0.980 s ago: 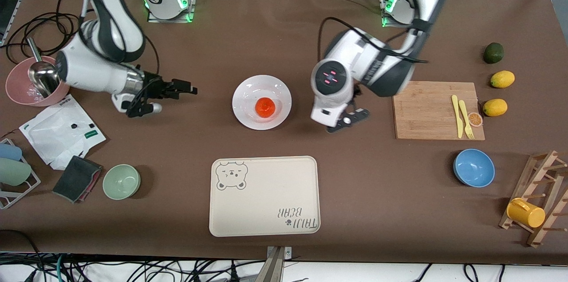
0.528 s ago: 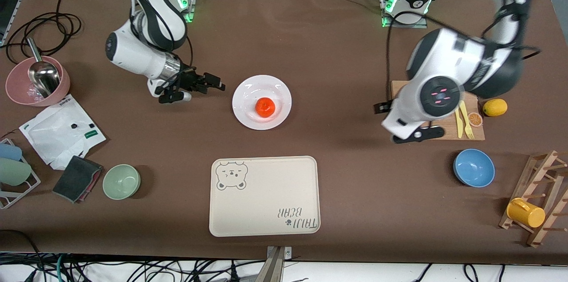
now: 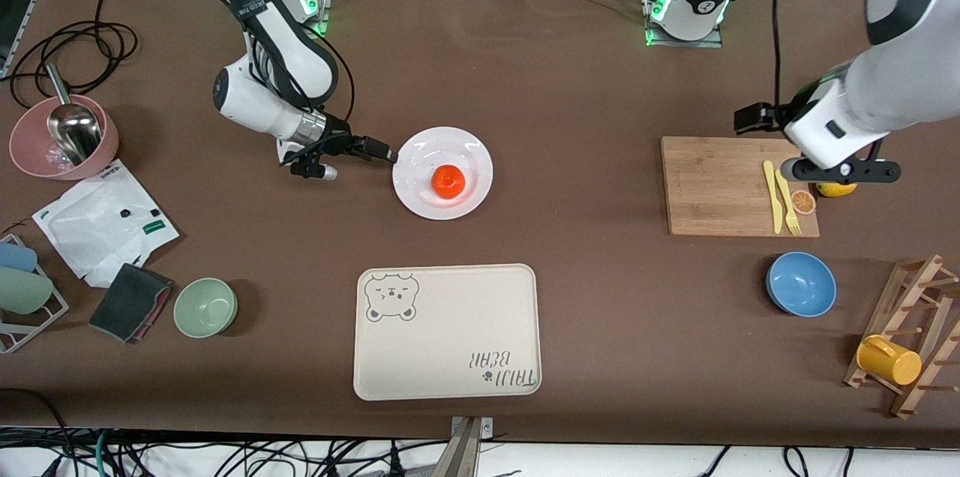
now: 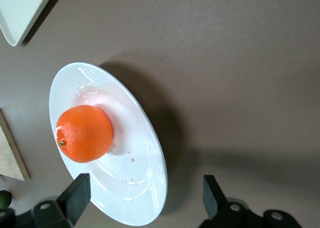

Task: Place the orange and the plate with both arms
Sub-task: 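Release the orange and withdraw the left gripper while the right gripper approaches the plate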

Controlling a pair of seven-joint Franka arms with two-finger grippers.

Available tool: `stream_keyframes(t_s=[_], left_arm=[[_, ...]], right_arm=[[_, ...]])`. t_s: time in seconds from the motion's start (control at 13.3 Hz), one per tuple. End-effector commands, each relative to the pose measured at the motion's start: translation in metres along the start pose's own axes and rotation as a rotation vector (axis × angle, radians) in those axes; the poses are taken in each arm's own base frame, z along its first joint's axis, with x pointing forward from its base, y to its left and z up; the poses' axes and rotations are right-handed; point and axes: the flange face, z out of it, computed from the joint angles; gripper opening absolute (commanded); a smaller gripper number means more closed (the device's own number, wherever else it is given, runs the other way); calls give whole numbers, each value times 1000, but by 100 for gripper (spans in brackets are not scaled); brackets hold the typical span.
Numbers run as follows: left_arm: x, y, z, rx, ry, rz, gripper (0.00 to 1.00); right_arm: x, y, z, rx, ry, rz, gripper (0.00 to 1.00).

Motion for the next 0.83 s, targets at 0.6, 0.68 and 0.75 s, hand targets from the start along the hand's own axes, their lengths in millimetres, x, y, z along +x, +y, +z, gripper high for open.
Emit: stream_keyframes(t_s=[0.6, 0.68, 0.75], left_arm=[[-49, -50, -14, -1, 360, 109, 100], [-50, -55, -14, -19, 360, 26, 100], [-48, -50, -13, -34, 356, -46, 100]], right_arm=[[20, -7, 40, 34, -27, -56, 90], [20, -8, 40, 34, -28, -59, 87], [20, -8, 40, 34, -28, -62, 79]])
